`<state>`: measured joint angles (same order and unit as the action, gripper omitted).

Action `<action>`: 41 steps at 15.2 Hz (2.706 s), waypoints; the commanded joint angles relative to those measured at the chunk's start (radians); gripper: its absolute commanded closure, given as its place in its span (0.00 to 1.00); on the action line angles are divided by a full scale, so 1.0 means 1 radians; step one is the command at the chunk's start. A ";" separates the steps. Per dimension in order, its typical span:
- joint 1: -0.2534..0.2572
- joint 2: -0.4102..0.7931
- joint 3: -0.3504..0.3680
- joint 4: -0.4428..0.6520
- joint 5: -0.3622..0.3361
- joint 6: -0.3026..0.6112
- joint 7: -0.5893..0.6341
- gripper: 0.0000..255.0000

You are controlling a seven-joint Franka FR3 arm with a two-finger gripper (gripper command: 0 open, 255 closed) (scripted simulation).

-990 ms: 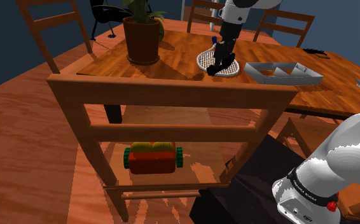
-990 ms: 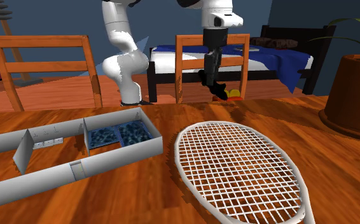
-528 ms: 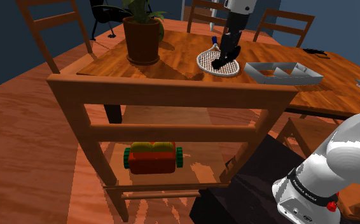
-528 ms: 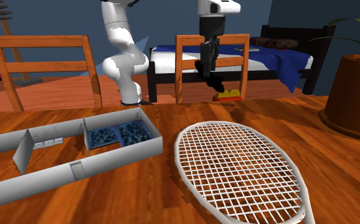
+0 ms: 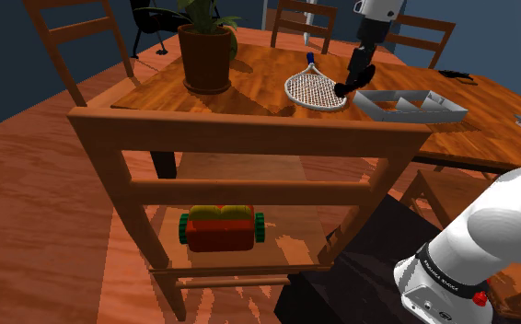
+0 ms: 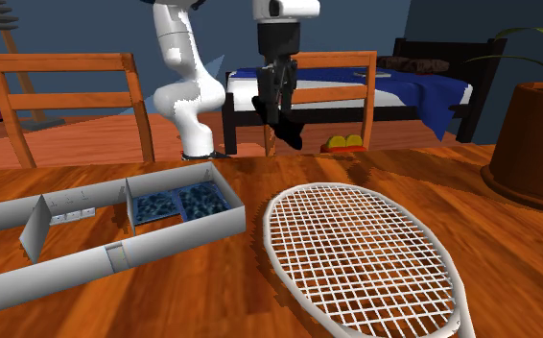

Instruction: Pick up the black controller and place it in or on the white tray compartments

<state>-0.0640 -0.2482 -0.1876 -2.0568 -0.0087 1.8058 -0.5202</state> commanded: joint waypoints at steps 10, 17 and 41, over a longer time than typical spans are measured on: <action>-0.106 0.038 -0.175 0.057 -0.032 -0.020 -0.274 1.00; -0.171 0.139 -0.289 0.168 -0.011 -0.037 -0.463 1.00; -0.255 0.316 -0.385 0.166 0.076 0.113 -0.673 1.00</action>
<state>-0.3184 0.0624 -0.5727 -1.8819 0.0692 1.9127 -1.1944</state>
